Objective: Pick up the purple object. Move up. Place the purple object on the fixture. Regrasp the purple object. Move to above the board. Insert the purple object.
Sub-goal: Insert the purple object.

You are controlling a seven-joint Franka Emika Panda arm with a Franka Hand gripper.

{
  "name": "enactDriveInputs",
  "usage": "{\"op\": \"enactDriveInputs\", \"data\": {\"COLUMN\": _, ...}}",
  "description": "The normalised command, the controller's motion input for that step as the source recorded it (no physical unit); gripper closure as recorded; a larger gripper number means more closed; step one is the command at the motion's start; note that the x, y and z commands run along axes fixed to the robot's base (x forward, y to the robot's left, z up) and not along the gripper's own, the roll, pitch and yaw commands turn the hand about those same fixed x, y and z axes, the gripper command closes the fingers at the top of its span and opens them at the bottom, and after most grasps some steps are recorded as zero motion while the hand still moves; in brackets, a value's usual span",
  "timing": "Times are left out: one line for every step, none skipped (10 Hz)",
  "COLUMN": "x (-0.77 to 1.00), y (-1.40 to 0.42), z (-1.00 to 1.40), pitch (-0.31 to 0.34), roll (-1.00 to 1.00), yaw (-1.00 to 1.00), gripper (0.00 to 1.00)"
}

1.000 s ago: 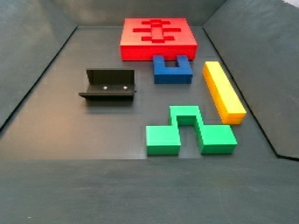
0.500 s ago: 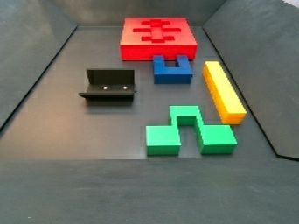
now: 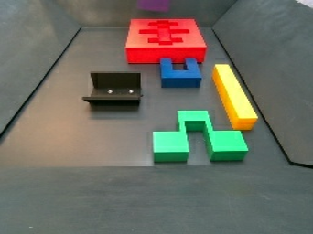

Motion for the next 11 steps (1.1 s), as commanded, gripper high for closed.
{"op": "enactDriveInputs", "data": {"x": 0.07, "y": -0.47, "z": -0.29, "pitch": 0.039, "roll": 0.5, "yaw": 0.06, "gripper": 1.0}}
{"op": "enactDriveInputs", "data": {"x": 0.0, "y": -0.29, "z": -0.25, "pitch": 0.006, "roll": 0.28, "yaw": 0.0, "gripper": 1.0}}
{"op": "enactDriveInputs", "data": {"x": 0.0, "y": -0.16, "z": -0.27, "pitch": 0.0, "roll": 0.17, "yaw": 0.04, "gripper": 1.0}}
{"op": "enactDriveInputs", "data": {"x": 0.0, "y": -0.19, "z": -0.24, "pitch": 0.003, "roll": 0.3, "yaw": 0.03, "gripper": 1.0}}
{"op": "enactDriveInputs", "data": {"x": 0.0, "y": -0.07, "z": -0.15, "pitch": 0.003, "roll": 0.15, "yaw": 0.06, "gripper": 1.0}}
{"op": "enactDriveInputs", "data": {"x": -0.11, "y": 0.0, "z": -0.11, "pitch": 0.0, "roll": 0.0, "yaw": 0.08, "gripper": 1.0}}
{"op": "enactDriveInputs", "data": {"x": -0.31, "y": 0.15, "z": -0.07, "pitch": 0.01, "roll": 0.0, "yaw": 0.0, "gripper": 1.0}}
{"op": "enactDriveInputs", "data": {"x": -0.45, "y": 0.22, "z": -0.02, "pitch": 0.004, "roll": 0.0, "yaw": 0.0, "gripper": 1.0}}
{"op": "enactDriveInputs", "data": {"x": -0.35, "y": 0.05, "z": -0.01, "pitch": 0.0, "roll": 0.0, "yaw": 0.0, "gripper": 1.0}}
{"op": "enactDriveInputs", "data": {"x": -0.29, "y": 0.0, "z": -0.08, "pitch": 0.01, "roll": 0.04, "yaw": -0.01, "gripper": 1.0}}
{"op": "enactDriveInputs", "data": {"x": -0.21, "y": -0.01, "z": -0.06, "pitch": 0.031, "roll": 0.03, "yaw": 0.0, "gripper": 1.0}}
